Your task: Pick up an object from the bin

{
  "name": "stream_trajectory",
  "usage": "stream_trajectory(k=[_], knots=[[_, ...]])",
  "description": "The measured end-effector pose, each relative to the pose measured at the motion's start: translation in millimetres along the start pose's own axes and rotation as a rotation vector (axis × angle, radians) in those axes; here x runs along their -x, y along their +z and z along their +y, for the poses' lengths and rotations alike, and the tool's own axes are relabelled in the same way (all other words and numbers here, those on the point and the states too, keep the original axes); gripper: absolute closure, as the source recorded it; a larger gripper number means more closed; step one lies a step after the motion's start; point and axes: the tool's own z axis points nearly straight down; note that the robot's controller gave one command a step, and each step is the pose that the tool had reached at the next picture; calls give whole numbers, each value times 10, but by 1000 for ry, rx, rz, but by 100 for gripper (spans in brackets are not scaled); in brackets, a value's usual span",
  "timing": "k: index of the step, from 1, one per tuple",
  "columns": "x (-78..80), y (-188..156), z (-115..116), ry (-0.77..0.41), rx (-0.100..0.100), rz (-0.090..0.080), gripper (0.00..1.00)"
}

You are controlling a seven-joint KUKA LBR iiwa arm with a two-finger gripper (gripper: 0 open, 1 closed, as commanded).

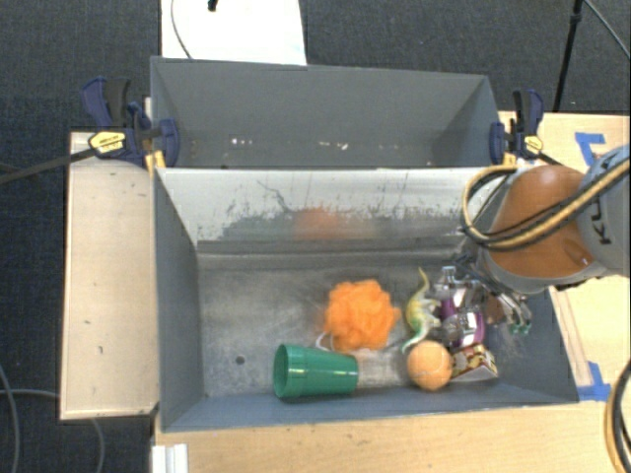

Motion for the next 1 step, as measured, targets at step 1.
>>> stream_trajectory(k=[1], knots=[[0, 0, 0, -2, 0, 0, 100]])
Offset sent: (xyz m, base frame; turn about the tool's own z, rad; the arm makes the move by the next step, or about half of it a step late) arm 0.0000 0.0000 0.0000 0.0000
